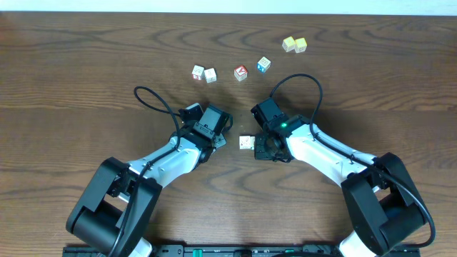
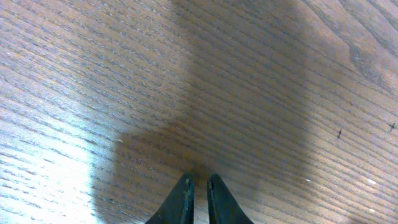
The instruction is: Lift 4 blocks
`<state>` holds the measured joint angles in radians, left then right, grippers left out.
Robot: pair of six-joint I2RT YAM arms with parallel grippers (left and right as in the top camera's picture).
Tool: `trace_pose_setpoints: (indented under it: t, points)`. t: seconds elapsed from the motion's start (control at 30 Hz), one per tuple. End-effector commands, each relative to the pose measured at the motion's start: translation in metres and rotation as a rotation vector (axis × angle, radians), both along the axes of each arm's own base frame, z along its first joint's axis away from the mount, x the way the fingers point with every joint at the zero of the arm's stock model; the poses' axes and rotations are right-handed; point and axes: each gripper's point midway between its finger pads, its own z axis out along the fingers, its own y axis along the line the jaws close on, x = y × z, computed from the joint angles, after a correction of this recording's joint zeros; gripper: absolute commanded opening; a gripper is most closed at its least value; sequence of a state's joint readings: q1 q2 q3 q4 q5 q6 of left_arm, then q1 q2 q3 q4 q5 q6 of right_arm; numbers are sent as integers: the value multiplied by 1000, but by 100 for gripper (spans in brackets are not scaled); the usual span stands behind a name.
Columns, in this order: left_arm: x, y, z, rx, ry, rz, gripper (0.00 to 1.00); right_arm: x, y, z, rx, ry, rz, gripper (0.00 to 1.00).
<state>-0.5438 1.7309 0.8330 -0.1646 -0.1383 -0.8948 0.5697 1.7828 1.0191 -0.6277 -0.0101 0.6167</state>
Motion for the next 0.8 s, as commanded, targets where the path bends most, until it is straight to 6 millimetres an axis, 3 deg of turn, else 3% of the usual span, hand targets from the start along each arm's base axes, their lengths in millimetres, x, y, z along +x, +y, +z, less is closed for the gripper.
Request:
trace_pose_setpoints:
  t: [0.0,0.77]
  points:
    - [-6,13,-11,39,34,32,11,1,1,3,-4,-22,18,1]
    - [-6,13,-11,40,34,32,11,5,0,4,-13,-41,14,1]
